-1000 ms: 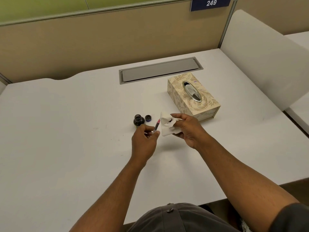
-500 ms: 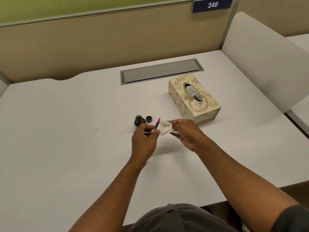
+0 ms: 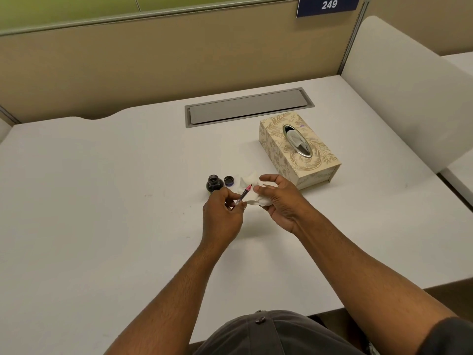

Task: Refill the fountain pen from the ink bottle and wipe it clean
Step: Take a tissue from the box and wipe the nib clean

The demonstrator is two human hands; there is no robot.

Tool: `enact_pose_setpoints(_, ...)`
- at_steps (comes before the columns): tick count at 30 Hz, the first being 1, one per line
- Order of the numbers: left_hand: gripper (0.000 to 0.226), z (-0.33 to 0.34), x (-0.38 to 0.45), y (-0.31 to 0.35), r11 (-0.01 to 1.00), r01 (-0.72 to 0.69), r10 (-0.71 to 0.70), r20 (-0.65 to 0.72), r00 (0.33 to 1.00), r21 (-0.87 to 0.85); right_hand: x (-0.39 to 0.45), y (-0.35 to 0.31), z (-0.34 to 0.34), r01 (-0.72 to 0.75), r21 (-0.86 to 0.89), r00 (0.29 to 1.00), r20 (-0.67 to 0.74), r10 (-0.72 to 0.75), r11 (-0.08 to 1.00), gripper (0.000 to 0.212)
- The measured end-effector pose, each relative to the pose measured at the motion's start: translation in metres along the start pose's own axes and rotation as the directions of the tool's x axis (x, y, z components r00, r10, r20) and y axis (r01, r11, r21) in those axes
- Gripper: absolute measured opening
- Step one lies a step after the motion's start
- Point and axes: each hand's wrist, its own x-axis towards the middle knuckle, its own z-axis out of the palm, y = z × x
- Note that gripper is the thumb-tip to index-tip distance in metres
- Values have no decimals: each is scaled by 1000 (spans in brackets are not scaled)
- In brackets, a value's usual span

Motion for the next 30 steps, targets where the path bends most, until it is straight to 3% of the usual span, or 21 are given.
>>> enact_pose_setpoints(3,12,0,-1,-6,950,-250,271,-95,958,185,-1,2,4,-40,45,999,-5,40,998,36)
enact_pose_setpoints(7,13,-1,2,-13,700,-464,595,-85,799,543,-2,-2,9,-92,65,996,-10,92,994,36)
enact_pose_setpoints(10,15,-3,4,-17,599,-494,679,-72,731,630,-1,-3,9,-149,96,989,17,148,984,36)
enact_pose_setpoints(15,27,-7,2,-18,531,-527,743,-66,665,663,-8,-6,11,-254,206,967,61,246,945,17)
enact_pose_setpoints(20,50,-11,3,-22,480,-570,794,-54,606,667,-12,-9,9,-327,215,944,119,308,920,36)
enact_pose_setpoints(25,24,-15,10,-34,514,-480,745,-92,661,711,-7,-11,5,-267,293,964,59,261,918,18)
enact_pose_setpoints(28,13,-14,8,-34,698,-433,614,-166,771,570,0,-8,-1,-165,48,986,-12,166,985,19)
enact_pose_setpoints(30,10,-12,5,-25,889,-350,414,-191,890,297,0,-6,1,-90,-107,995,-61,83,990,18)
